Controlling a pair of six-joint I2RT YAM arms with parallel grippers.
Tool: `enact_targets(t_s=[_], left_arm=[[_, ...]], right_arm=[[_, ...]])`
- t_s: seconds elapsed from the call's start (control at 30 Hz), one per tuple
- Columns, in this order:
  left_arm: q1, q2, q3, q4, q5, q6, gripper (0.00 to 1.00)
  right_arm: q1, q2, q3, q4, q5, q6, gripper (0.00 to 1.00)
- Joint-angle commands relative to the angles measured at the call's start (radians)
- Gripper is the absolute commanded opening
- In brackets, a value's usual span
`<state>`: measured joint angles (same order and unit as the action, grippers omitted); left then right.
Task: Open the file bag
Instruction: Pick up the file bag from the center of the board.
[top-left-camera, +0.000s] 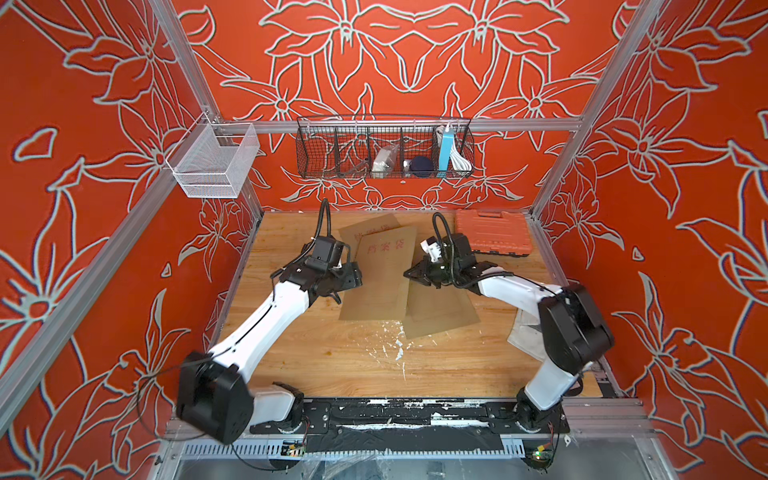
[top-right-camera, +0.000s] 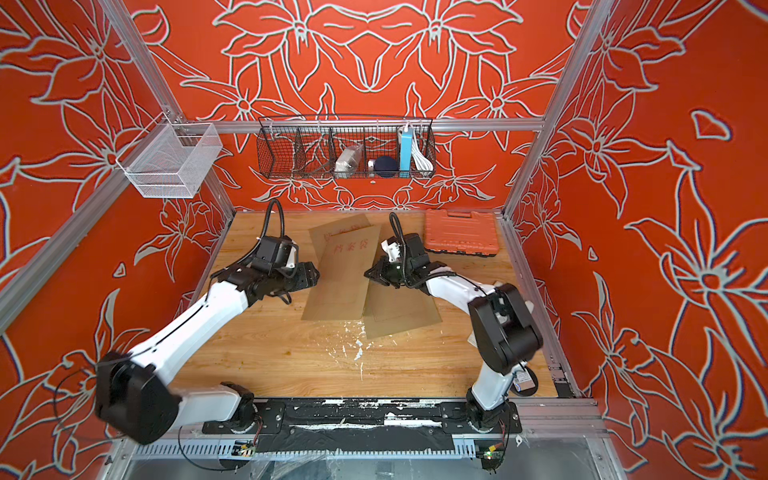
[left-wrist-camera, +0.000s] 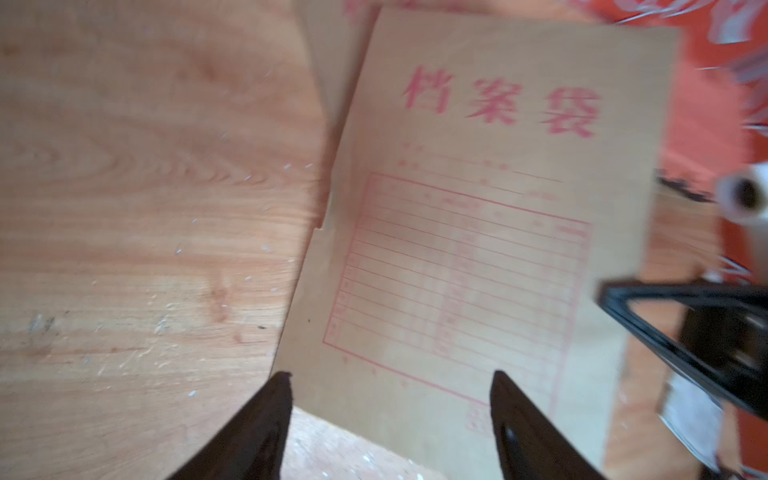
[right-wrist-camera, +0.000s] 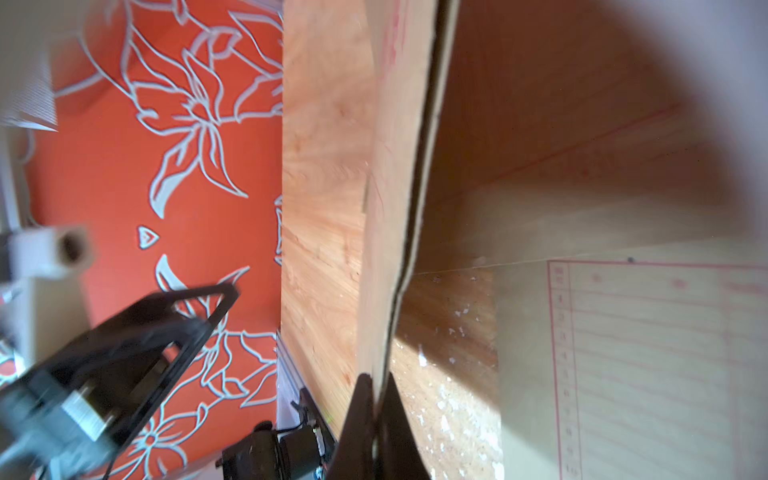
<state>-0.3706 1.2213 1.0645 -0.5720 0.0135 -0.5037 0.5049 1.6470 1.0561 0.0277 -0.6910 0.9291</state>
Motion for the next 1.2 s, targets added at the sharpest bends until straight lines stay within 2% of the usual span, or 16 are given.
enact_targets(t_s=[0.0,0.17,0.27,0.47,0.6,0.73,0.9,1.07,1.17], left_arm=[[-0.085,-0.116,-0.028,-0.082,-0.078,0.042,0.78],[-0.314,-0.267,-0.052,-0.041,-0.196,0.099,0.80],[-0.456,-0.293,-0.051,-0.029,-0.291,0.155,0.88],[-0.720,-0.257,-0.019,0.005,-0.445,0.310,0.95],[-0.853,-0.145,0.012,0.038,-0.541,0.422,0.98],[-0.922,-0.048,0.050,0.070,-0.578,0.465,0.99],[-0.930,0.036,0.060,0.129,-0.583,0.487,0.97],[-0.929,0.129,0.066,0.202,-0.639,0.509,0.89],[-0.928,0.200,0.071,0.250,-0.722,0.522,0.79]], right_arm=[[0.007,-0.123,-0.031,-0.111,0.137,0.021,0.00],[0.007,-0.297,-0.040,-0.304,0.273,0.079,0.00],[0.006,-0.391,-0.030,-0.412,0.368,0.124,0.00],[0.005,-0.500,0.036,-0.599,0.507,0.235,0.00],[0.006,-0.544,0.053,-0.630,0.535,0.292,0.00],[0.005,-0.566,0.054,-0.640,0.548,0.315,0.00],[0.005,-0.573,0.058,-0.654,0.533,0.326,0.00],[0.005,-0.583,0.050,-0.654,0.520,0.342,0.00],[0.005,-0.591,0.045,-0.652,0.509,0.350,0.00]])
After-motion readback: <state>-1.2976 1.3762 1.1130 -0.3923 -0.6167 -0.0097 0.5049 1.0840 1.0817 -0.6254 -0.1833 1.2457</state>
